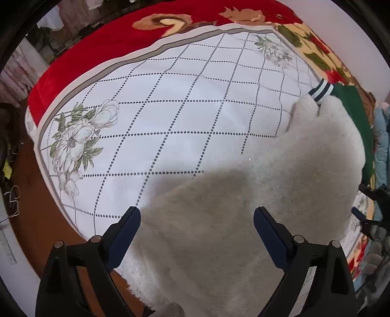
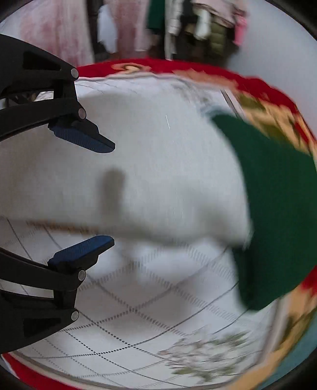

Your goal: Fold large clothes

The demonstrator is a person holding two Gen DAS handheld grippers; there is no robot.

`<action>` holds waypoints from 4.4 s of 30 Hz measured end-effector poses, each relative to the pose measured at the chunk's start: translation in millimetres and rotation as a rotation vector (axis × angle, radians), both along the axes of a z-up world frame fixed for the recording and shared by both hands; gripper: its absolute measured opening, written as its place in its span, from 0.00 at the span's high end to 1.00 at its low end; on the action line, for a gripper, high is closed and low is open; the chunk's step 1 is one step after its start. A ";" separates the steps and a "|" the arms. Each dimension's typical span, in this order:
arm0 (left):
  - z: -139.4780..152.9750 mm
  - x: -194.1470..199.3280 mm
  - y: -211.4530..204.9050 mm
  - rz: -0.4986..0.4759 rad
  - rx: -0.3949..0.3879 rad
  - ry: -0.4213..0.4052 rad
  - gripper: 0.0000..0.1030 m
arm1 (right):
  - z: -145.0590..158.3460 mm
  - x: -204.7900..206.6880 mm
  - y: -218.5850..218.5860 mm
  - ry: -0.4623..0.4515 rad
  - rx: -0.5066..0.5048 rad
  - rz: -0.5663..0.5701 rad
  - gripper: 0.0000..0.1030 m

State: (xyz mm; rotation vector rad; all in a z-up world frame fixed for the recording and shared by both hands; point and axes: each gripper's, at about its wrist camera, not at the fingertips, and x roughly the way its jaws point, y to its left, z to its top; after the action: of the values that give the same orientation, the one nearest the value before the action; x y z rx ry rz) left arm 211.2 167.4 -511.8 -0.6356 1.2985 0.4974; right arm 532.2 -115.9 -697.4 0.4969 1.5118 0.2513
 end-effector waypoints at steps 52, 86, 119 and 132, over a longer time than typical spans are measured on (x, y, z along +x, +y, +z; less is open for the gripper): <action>9.5 211.0 -191.4 -0.612 0.018 -0.134 0.92 | -55.4 -160.0 -182.5 0.226 0.002 -0.371 0.29; 2.1 -90.6 -3.5 0.364 -0.004 -0.024 0.13 | -35.3 -52.8 173.4 0.117 -0.248 0.594 0.56; 18.5 29.4 -36.6 0.024 0.123 -0.088 0.05 | -13.6 -4.4 -77.1 0.068 -0.136 0.116 0.26; 4.4 47.7 -128.7 -0.136 0.064 -0.031 0.05 | -61.1 -29.1 -115.1 0.181 0.192 -0.057 0.49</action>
State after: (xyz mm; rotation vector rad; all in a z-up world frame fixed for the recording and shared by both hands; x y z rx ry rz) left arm 258.9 38.8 -507.5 -0.4960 1.2823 0.4144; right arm 503.1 -231.0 -758.6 0.7309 1.6548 0.3155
